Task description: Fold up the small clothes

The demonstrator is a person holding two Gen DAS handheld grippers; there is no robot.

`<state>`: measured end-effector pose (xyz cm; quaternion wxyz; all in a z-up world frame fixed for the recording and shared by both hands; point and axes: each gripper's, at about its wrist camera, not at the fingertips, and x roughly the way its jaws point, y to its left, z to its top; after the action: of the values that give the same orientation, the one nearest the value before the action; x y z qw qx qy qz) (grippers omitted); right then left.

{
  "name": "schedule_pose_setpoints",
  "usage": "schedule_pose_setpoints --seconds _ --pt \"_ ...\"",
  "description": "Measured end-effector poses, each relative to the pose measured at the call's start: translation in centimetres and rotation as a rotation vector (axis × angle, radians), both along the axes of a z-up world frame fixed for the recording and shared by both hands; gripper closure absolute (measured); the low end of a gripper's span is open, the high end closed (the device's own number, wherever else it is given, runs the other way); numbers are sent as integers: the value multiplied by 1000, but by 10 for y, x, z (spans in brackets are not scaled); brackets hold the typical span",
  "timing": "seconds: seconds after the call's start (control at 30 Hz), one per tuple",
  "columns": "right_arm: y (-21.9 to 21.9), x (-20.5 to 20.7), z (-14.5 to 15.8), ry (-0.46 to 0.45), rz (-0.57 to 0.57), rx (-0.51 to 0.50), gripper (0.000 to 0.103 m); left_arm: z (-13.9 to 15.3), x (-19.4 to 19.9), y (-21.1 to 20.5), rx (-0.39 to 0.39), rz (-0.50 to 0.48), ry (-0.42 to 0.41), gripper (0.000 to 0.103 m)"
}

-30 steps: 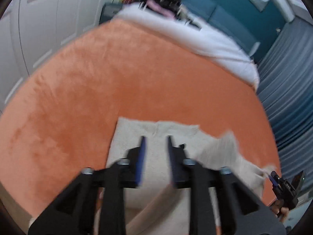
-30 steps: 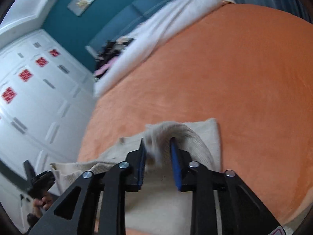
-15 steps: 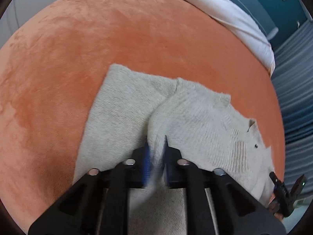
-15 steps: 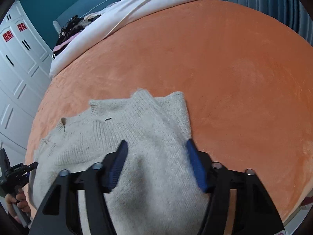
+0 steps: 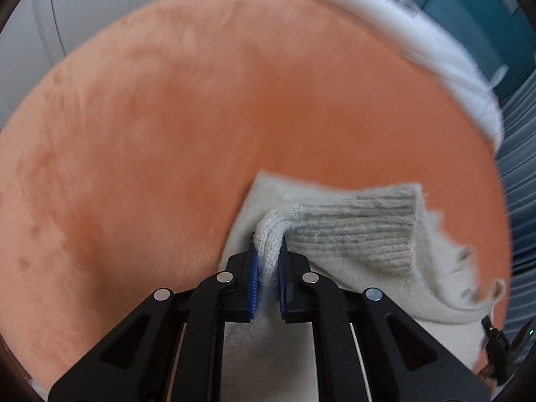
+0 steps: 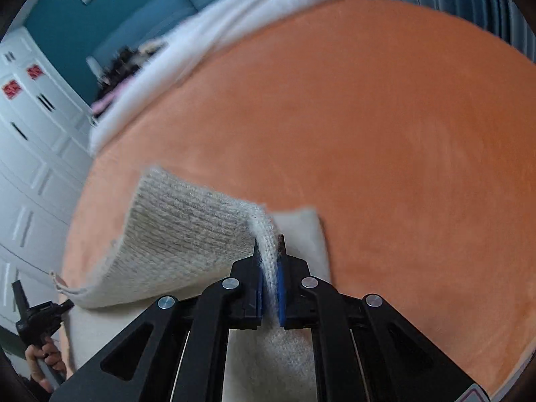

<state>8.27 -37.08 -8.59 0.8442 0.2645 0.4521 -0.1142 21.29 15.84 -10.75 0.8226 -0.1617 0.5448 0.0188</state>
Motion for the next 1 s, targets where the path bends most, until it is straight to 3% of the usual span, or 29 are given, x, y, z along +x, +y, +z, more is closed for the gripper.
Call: schedule_pose_setpoints --seconds 0.03,0.1,0.17,0.23,0.3,0.37,0.5,0.6,1.0 --pt "1 1 -15 30 5 -5 97 0 -4 -2 15 0 -34 94" --pt "-1 -3 -7 -1 -15 18 96 9 -7 -8 40 -9 -38 94" --pt "-1 -6 10 -20 -35 46 91 30 -10 -18 97 -46 -51 89" --pt "14 -18 46 -96 -28 -56 88 55 -20 -29 148 -76 -114 85" --pt "36 -26 69 -159 35 -87 88 78 -31 -44 141 -99 -158 78" --pt "54 -26 71 -167 101 -67 88 86 -38 -59 132 -133 -164 77" --pt "99 -13 51 -107 241 -75 89 91 -40 -89 180 -191 -165 77" --pt "114 -2 42 -84 286 -68 89 86 -36 -100 193 -218 -152 77" --pt "137 66 21 -29 297 -115 89 52 -15 -108 234 -227 -74 77"
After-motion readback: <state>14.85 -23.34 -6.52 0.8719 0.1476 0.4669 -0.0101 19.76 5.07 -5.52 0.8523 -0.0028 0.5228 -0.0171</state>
